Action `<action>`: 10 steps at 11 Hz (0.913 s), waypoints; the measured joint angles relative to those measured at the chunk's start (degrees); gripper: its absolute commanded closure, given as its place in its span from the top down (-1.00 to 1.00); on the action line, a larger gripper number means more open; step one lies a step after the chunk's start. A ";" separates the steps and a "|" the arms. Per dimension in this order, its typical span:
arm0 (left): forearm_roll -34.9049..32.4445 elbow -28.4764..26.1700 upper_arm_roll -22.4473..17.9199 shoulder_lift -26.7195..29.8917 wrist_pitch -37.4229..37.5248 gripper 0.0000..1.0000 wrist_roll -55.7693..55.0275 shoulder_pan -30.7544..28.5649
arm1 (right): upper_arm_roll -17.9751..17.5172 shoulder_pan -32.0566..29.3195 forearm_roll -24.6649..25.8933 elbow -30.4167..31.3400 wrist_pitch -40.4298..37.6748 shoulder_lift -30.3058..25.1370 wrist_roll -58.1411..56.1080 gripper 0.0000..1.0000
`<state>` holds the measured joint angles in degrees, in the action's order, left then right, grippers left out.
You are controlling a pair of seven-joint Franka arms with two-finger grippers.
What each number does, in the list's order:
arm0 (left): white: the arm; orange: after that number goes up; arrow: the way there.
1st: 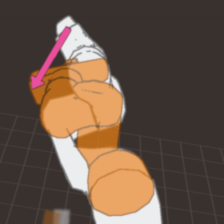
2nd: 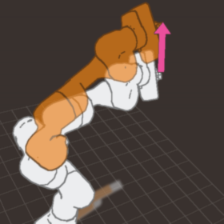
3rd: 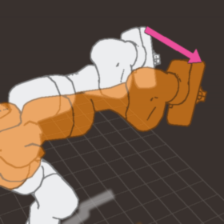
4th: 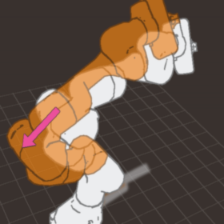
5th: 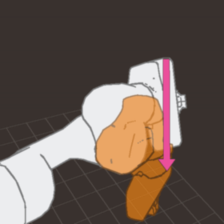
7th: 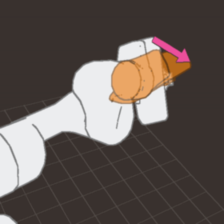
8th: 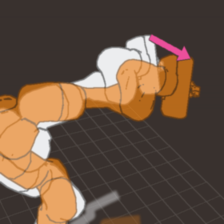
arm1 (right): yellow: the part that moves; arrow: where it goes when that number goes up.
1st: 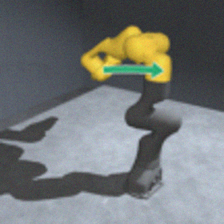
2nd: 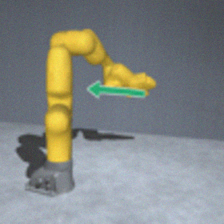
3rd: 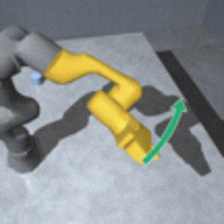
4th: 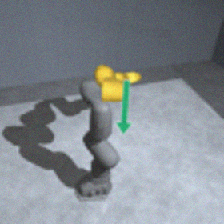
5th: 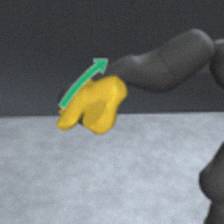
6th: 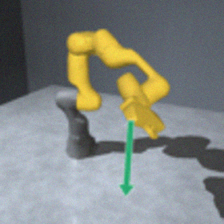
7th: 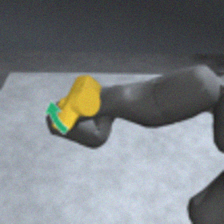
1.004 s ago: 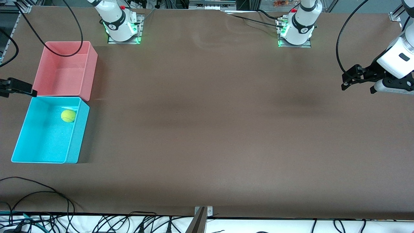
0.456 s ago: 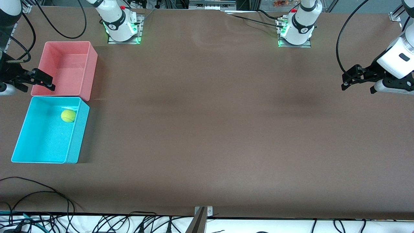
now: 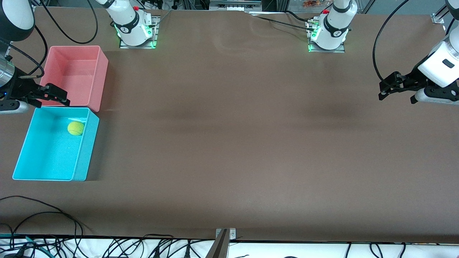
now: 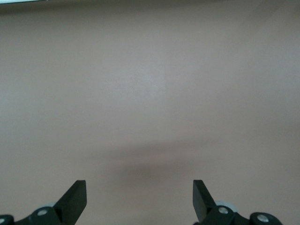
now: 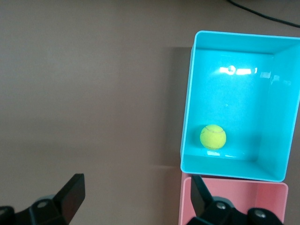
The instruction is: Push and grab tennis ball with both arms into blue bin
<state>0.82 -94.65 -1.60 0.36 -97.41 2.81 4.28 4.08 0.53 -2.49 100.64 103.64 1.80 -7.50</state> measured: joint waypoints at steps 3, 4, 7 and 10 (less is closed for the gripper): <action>0.00 0.00 -0.02 0.00 0.00 1.00 0.00 -0.01 | 0.02 0.08 -0.04 -0.01 -0.07 -0.22 0.11 1.00; 0.00 0.00 -0.05 0.00 0.00 1.00 0.00 -0.02 | 0.06 0.08 -0.04 -0.03 -0.08 -0.55 0.65 1.00; 0.00 0.00 -0.08 -0.01 0.00 1.00 0.00 -0.02 | 0.08 0.11 0.81 -0.11 -0.30 -2.13 9.82 1.00; 0.00 0.00 -0.13 -0.01 0.00 1.00 0.00 -0.04 | -0.12 0.23 3.09 -0.14 -1.55 -3.93 10.40 1.00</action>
<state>0.82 -94.66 -1.73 0.35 -97.41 2.81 4.23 3.96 0.77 0.60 100.49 102.09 -2.13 2.90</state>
